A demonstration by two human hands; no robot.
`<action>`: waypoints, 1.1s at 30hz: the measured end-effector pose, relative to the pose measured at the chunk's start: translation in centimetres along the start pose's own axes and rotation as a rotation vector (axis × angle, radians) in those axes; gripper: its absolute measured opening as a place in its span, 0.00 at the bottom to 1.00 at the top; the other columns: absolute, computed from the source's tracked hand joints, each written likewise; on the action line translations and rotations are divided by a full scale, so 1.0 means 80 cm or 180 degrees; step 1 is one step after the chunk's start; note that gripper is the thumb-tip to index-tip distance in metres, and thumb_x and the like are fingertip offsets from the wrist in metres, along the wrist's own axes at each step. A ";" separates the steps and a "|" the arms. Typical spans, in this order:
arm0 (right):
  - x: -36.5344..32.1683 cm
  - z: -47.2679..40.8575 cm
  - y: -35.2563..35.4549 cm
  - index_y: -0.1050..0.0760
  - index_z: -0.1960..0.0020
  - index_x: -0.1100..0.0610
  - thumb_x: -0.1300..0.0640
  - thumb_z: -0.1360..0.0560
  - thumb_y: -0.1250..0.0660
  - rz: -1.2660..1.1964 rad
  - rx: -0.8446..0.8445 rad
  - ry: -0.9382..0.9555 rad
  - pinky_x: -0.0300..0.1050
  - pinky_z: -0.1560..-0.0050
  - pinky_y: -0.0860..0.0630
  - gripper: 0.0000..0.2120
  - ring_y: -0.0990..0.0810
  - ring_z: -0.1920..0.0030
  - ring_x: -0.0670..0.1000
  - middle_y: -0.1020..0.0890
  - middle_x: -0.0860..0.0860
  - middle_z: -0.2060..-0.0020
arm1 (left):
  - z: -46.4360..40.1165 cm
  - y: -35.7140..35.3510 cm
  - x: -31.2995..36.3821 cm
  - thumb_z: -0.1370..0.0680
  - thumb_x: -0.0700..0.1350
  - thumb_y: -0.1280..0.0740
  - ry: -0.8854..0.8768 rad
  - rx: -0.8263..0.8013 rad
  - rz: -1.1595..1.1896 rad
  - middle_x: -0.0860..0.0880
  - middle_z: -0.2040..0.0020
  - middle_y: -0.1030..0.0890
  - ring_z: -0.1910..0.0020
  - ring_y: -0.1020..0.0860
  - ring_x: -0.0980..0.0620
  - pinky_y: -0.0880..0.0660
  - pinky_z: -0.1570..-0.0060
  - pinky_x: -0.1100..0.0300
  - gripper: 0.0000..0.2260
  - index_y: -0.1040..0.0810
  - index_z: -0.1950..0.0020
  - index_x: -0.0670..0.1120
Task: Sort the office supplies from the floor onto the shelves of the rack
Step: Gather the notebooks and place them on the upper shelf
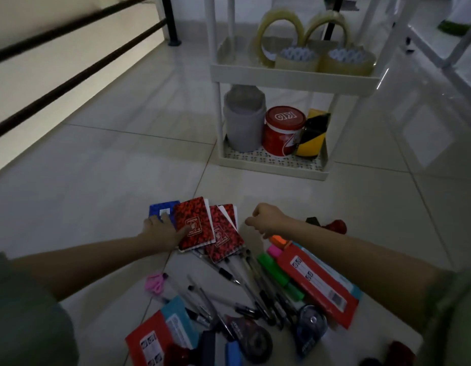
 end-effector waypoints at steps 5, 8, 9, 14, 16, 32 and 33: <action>-0.007 -0.031 -0.019 0.47 0.28 0.69 0.54 0.23 0.35 -0.0532 0.0194 -0.0157 0.44 0.61 0.30 0.34 0.27 0.61 0.50 0.28 0.55 0.56 | -0.010 -0.022 -0.013 0.25 0.67 0.47 0.0646 0.0064 0.0432 0.34 0.25 0.48 0.27 0.43 0.36 0.44 0.28 0.51 0.44 0.57 0.25 0.35; -0.009 -0.045 -0.038 0.43 0.30 0.67 0.51 0.25 0.33 -0.0769 0.0162 -0.0194 0.42 0.57 0.29 0.33 0.25 0.44 0.56 0.27 0.59 0.41 | -0.015 -0.039 -0.019 0.27 0.66 0.40 0.0754 0.0256 0.1071 0.34 0.29 0.41 0.30 0.39 0.36 0.41 0.31 0.47 0.43 0.48 0.26 0.36; -0.010 -0.050 -0.045 0.42 0.30 0.66 0.51 0.26 0.32 -0.0878 0.0148 -0.0176 0.43 0.56 0.27 0.33 0.25 0.43 0.56 0.27 0.58 0.41 | -0.016 -0.041 -0.020 0.27 0.67 0.40 0.0711 0.0383 0.1028 0.34 0.31 0.38 0.31 0.38 0.37 0.40 0.33 0.47 0.42 0.46 0.27 0.37; -0.019 -0.074 -0.071 0.38 0.31 0.64 0.45 0.34 0.25 -0.0704 0.0148 -0.0228 0.53 0.37 0.27 0.41 0.28 0.36 0.59 0.29 0.59 0.36 | -0.026 -0.029 -0.018 0.30 0.63 0.33 0.0580 0.0708 0.1173 0.37 0.35 0.33 0.34 0.34 0.40 0.38 0.36 0.51 0.42 0.41 0.30 0.34; -0.018 -0.080 -0.076 0.35 0.33 0.63 0.45 0.38 0.23 -0.0737 0.0213 -0.0307 0.54 0.37 0.27 0.42 0.28 0.36 0.59 0.27 0.59 0.36 | -0.028 -0.026 -0.012 0.33 0.60 0.28 0.0728 0.0516 0.1715 0.36 0.36 0.31 0.36 0.31 0.38 0.32 0.37 0.49 0.43 0.40 0.32 0.33; -0.010 -0.059 -0.063 0.38 0.33 0.64 0.47 0.27 0.32 0.0145 0.0664 -0.0307 0.51 0.37 0.34 0.31 0.34 0.34 0.61 0.31 0.61 0.36 | -0.007 -0.002 0.021 0.22 0.41 0.35 0.0164 0.0551 0.3571 0.36 0.38 0.26 0.41 0.25 0.37 0.27 0.47 0.50 0.19 0.33 0.34 0.36; -0.016 -0.054 -0.062 0.38 0.34 0.64 0.47 0.25 0.35 0.0220 0.0851 -0.0056 0.50 0.38 0.34 0.28 0.35 0.34 0.61 0.31 0.61 0.36 | -0.005 0.001 0.021 0.21 0.42 0.37 0.0206 0.0679 0.3550 0.35 0.38 0.26 0.42 0.25 0.37 0.27 0.49 0.50 0.18 0.34 0.35 0.36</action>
Point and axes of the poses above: each hand's wrist, its own z-axis away from the middle knuckle, its own y-axis out of the back of the hand, x = y × z, the point moved 2 cm from there along -z, towards the middle knuckle
